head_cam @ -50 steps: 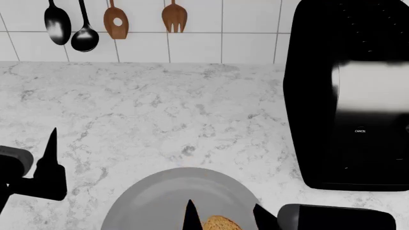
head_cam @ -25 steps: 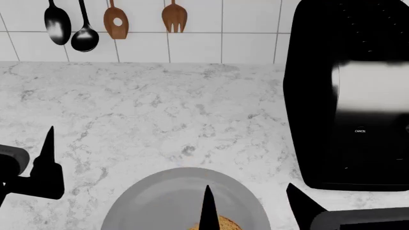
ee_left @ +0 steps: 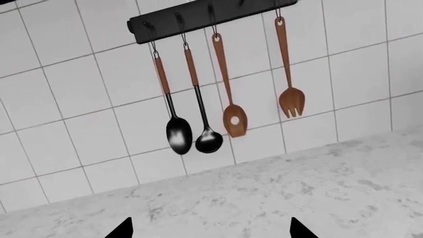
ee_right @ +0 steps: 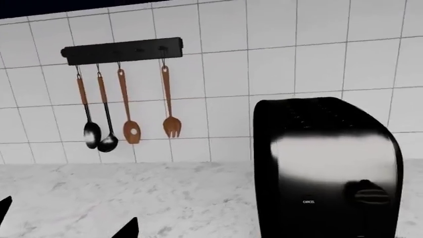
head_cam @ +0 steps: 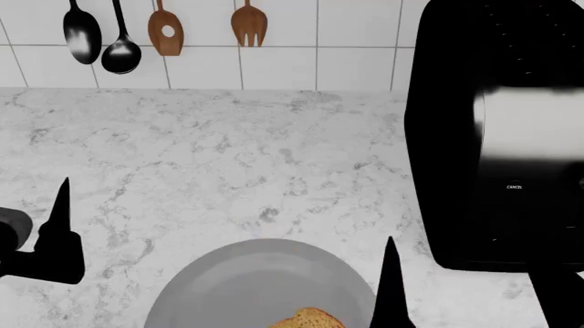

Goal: Place the toasted item on a plate.

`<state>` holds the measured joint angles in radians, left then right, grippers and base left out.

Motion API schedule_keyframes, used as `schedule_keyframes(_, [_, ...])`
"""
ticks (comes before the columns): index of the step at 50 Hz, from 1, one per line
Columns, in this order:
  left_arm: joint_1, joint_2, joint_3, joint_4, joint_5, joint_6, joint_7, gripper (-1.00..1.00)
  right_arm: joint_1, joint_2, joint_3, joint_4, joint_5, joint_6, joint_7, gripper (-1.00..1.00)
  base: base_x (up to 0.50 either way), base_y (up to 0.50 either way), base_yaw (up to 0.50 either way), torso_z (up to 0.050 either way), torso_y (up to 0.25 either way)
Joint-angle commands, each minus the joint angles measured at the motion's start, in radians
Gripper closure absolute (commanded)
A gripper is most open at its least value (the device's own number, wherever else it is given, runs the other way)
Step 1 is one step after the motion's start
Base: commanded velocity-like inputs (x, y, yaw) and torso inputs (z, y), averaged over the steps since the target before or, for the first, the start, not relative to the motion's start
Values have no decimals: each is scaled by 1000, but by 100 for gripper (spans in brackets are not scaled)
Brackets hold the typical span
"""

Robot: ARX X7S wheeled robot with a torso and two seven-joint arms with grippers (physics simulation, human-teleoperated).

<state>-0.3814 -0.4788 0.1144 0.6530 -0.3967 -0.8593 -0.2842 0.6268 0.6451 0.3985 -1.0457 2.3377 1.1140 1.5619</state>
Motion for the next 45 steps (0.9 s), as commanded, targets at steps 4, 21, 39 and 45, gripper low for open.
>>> schedule_keyframes(4, [-28, -24, -41, 85, -39, -90, -21, -100, 22, 75, 70, -1, 34, 13, 8, -100, 0, 0, 0, 0, 0])
schedule_keyframes(21, [-85, -86, -244, 307, -191, -370, -56, -100, 125, 289, 28, 22, 35, -117, -21, -100, 0, 0, 0, 0, 0])
schedule_keyframes(39, [-241, -235, -620, 386, -792, -651, -328, -100, 207, 460, 43, 114, 66, -135, -84, -100, 0, 0, 0, 0, 0])
schedule_keyframes(45, [-245, -283, -697, 371, -955, -666, -425, -100, 181, 472, 100, 132, 75, -111, -94, -100, 0, 0, 0, 0, 0])
